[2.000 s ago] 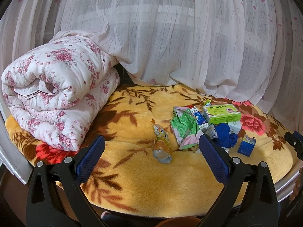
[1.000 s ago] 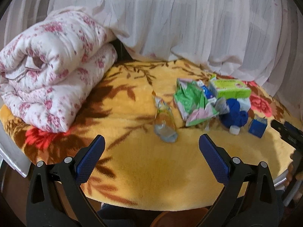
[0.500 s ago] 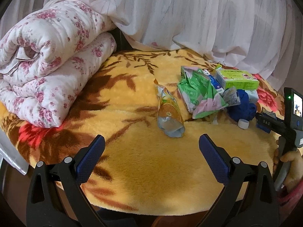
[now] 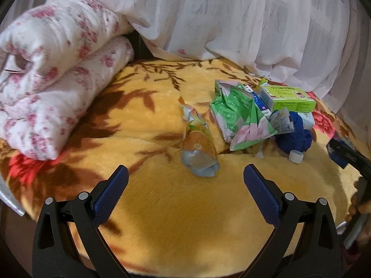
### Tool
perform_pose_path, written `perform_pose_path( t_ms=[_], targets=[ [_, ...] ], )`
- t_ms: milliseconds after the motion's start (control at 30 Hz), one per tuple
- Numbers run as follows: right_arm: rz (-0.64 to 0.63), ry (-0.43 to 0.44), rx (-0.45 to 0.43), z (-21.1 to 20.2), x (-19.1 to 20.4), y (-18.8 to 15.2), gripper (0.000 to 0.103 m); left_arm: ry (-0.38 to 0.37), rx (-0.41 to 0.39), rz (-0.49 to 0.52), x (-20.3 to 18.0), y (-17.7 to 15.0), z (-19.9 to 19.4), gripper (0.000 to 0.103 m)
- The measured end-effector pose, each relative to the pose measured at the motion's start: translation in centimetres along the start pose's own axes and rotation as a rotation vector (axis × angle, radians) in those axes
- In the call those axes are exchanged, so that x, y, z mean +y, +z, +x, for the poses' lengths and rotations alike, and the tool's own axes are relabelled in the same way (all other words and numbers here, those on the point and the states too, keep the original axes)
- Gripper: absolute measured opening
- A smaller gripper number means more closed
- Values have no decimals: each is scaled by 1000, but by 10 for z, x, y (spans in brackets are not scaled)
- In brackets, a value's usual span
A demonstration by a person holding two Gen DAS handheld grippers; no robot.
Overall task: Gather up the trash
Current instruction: 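Grasp the blue printed milk box with the right tool while the left tool grasps the orange juice pouch, then carry the box and pouch down to the orange bin and open both tools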
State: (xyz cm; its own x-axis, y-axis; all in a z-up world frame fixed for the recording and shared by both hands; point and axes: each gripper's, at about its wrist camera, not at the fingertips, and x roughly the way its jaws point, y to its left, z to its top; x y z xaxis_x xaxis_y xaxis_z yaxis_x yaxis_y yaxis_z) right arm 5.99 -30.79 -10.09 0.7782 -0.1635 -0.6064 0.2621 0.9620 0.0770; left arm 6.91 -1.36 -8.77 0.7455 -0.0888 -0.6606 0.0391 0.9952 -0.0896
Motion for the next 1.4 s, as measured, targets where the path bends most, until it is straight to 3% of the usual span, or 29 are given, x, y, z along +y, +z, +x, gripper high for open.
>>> perform_pose_path(
  t_ms=[400,433,467,500,533,567,700,867,1167,1400],
  targets=[
    [-34,88,-112,-77,-11,1,73,-4,103,-61,6,24,79,93],
    [-35,96,-115,-80,-11,1,73,1,101,-61,7,24,80,90],
    [-39,103,-119,-83,-11,1,73,1,97,-54,7,25,79,70],
    [-44,107,-125,-87,-10,0,73,-13,105,-51,6,25,79,56],
    [-47,108,-130,-90,-9,-1,73,-28,110,-54,6,25,79,52],
    [-51,115,-134,-93,-8,-2,73,-46,113,-58,6,25,79,41],
    [-61,137,-146,-102,-3,-5,73,-43,106,-40,3,26,69,41],
    [-81,174,-161,-117,3,-8,73,-85,58,-19,1,26,34,40],
    [-155,265,-199,-158,17,-21,73,-219,-42,132,-17,3,-82,40],
    [-270,342,-191,-189,27,-46,73,-325,44,282,-30,-51,-127,40]
  ],
)
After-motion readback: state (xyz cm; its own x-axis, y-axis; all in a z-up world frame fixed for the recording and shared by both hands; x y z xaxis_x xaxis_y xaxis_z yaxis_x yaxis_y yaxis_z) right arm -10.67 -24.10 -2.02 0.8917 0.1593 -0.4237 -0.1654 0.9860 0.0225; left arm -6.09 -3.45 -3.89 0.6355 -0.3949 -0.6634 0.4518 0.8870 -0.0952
